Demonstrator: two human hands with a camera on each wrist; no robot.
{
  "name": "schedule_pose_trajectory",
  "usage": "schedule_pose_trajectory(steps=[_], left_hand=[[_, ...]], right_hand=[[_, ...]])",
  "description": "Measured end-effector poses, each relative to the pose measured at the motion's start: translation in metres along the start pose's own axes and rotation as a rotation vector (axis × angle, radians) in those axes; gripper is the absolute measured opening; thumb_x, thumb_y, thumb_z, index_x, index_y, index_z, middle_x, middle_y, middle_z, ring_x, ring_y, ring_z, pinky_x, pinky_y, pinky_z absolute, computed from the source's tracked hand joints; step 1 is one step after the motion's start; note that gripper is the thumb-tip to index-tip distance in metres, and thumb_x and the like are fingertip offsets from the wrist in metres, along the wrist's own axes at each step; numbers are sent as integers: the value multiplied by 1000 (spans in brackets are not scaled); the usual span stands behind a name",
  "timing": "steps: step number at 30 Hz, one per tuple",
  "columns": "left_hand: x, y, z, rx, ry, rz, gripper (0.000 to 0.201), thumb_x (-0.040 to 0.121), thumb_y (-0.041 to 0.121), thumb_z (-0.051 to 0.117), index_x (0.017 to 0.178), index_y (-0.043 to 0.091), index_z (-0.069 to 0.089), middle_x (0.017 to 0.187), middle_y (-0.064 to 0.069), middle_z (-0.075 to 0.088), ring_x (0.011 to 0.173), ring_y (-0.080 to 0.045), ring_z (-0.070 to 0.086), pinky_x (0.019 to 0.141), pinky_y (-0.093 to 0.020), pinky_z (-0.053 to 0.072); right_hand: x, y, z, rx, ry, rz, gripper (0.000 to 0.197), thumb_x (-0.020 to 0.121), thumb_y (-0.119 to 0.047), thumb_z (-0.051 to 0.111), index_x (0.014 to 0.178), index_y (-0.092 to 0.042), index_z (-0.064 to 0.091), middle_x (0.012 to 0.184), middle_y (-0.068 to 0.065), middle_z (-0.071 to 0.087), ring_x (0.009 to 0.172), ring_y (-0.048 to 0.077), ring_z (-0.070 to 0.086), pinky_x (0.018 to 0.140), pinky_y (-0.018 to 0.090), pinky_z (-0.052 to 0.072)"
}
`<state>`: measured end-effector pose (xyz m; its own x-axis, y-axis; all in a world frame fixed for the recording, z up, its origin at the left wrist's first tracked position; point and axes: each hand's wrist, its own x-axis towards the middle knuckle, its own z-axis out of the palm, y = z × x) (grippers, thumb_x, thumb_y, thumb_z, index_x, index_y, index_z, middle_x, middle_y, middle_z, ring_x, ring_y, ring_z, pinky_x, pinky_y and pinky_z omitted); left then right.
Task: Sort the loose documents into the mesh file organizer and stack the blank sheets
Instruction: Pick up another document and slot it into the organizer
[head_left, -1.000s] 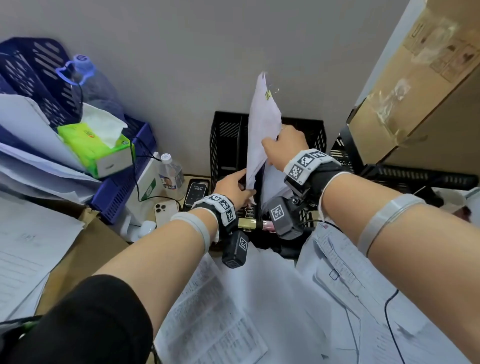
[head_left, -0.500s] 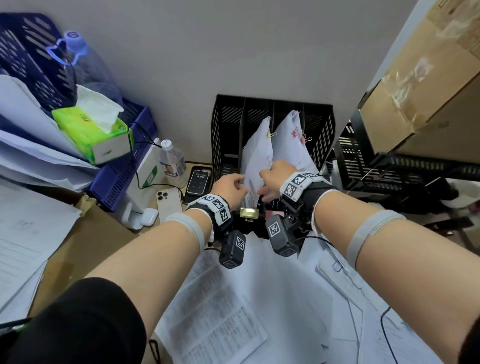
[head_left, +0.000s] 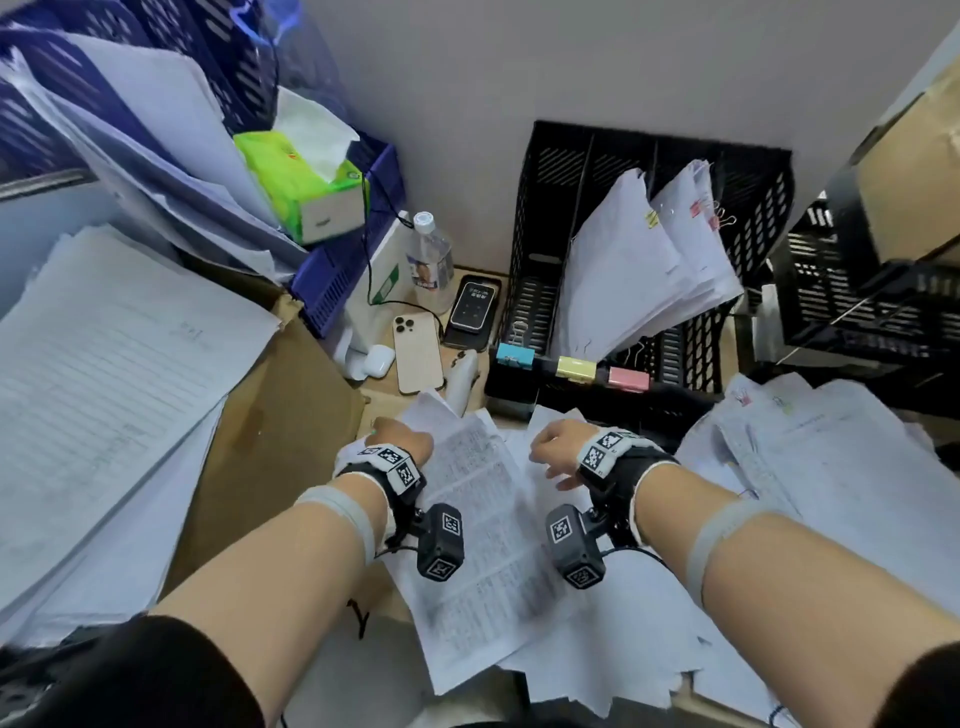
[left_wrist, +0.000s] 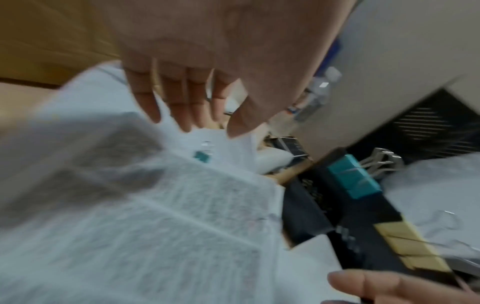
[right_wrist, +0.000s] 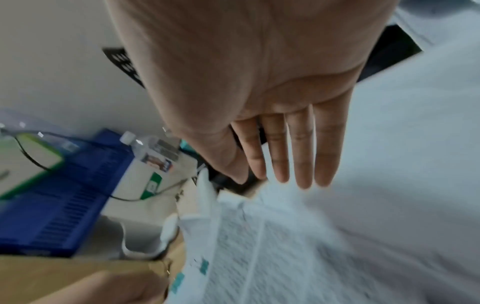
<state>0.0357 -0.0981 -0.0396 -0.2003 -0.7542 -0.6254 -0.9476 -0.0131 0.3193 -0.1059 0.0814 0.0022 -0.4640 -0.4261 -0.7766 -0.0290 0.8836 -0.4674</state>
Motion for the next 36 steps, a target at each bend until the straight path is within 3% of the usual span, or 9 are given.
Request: schedule_pose_trajectory(steps=[5, 8, 12, 16, 21, 26, 29, 32, 36], left_hand=[[7, -63, 16, 85, -142, -130, 57, 93, 25, 59, 142, -1, 47, 138, -17, 56, 127, -35, 57, 101, -37, 47], [10, -79, 22, 17, -122, -149, 56, 90, 23, 62, 136, -3, 47, 132, -19, 58, 118, -35, 60, 98, -37, 51], [5, -85, 21, -43, -125, -98, 23, 91, 13, 64, 80, 7, 44, 74, -11, 51, 66, -24, 55, 49, -26, 42], [8, -91, 18, -49, -166, -24, 24, 90, 21, 69, 82, 7, 51, 72, -6, 53, 59, -14, 51, 42, -21, 33], [13, -84, 22, 11, -229, 27, 33, 87, 36, 73, 78, 8, 58, 92, -12, 71, 102, -33, 70, 64, -29, 53], [0, -61, 22, -136, -262, 0, 69, 71, 42, 84, 118, -3, 62, 70, -9, 59, 61, -25, 58, 51, -24, 41], [-17, -41, 16, -238, -322, 91, 74, 57, 56, 88, 110, 10, 65, 95, -8, 71, 87, -25, 71, 75, -35, 61], [-38, -17, 10, -448, -545, 241, 45, 76, 33, 86, 115, 15, 70, 121, -12, 72, 107, -30, 71, 99, -49, 55], [-62, 15, 7, -532, -757, 409, 26, 97, 7, 62, 121, 16, 64, 126, -12, 69, 119, -34, 64, 106, -53, 48]], right_hand=[[20, 25, 53, -138, 21, 19, 71, 86, -29, 65, 146, -11, 33, 142, 13, 48, 118, 31, 55, 88, 31, 46], [27, 30, 68, -216, 47, -23, 54, 86, -29, 63, 132, -8, 44, 126, 15, 58, 105, 31, 59, 85, 32, 49], [27, 33, 78, -174, 104, -124, 5, 84, -16, 59, 88, -15, 62, 86, 8, 64, 84, 29, 60, 64, 28, 43], [21, 40, 74, -90, 202, -157, 24, 87, -12, 51, 70, -20, 65, 69, 3, 60, 73, 26, 56, 55, 24, 36], [13, 47, 51, -7, 305, -215, 27, 93, -15, 53, 99, -20, 78, 88, -4, 69, 82, 17, 57, 74, 22, 42], [10, 58, 27, 48, 407, -203, 23, 91, -8, 53, 89, -19, 73, 85, 3, 67, 81, 21, 57, 72, 23, 39], [3, 63, 9, 115, 437, -235, 21, 91, -7, 55, 86, -21, 69, 85, 3, 62, 82, 20, 56, 66, 21, 36], [-10, 64, -13, 231, 474, -234, 19, 93, -8, 54, 93, -16, 71, 81, 2, 62, 81, 18, 54, 61, 20, 37], [-17, 67, -37, 398, 506, -221, 24, 90, -5, 50, 91, -11, 73, 94, 14, 72, 84, 20, 58, 87, 40, 52]])
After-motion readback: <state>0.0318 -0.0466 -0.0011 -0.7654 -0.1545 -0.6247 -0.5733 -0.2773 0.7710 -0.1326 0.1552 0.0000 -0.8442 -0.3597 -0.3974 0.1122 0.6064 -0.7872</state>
